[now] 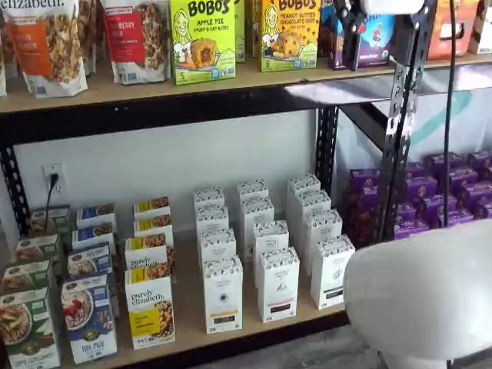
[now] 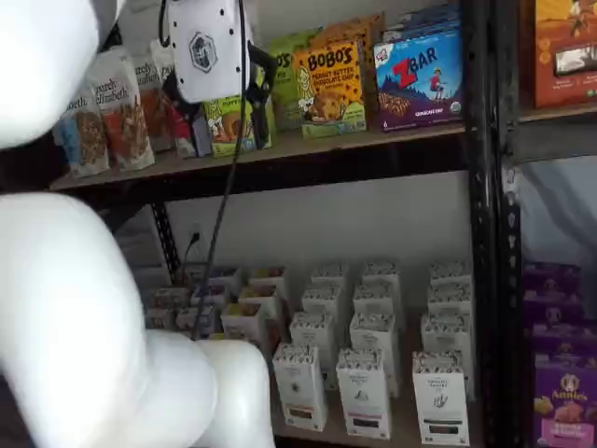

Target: Pick up the white box with a yellow strip in the middle, on the bottom shelf, the fourth box from the left

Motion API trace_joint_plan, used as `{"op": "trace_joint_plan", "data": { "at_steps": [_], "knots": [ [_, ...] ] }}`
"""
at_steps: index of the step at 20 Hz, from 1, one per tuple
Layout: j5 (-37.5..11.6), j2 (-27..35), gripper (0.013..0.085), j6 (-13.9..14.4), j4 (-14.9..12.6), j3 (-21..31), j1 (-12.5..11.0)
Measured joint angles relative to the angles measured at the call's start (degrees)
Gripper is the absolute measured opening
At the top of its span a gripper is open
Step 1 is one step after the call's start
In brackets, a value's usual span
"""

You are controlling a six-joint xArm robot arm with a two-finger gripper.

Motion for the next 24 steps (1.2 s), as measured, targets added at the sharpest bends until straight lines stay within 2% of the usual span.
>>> {"op": "trace_joint_plan", "data": {
  "at_steps": [1,2,3,6,8,14,16,24],
  "knots": [
    [0.2,0.1,0.085,-0.3,0.7,0.0,-0.7],
    [0.9,0.4,0.085,-1.7,3.9,-0.2,-3.7],
    [1.2,0.5,0.085,-2.5,5.7,-0.3,-5.2],
    [1.3,0.5,0.085,-2.8,6.4,0.0,-5.6],
    [0.7,0.3,0.085,-2.5,5.9,0.5,-5.0],
    [-3.9,-0.9,0.085,-0.2,3.0,5.2,-1.1],
    [-6.9,-1.6,0.085,1.2,1.3,8.1,1.1],
    [-15.1,-2.7,0.085,4.4,0.7,17.3,4.7]
  ]
}}
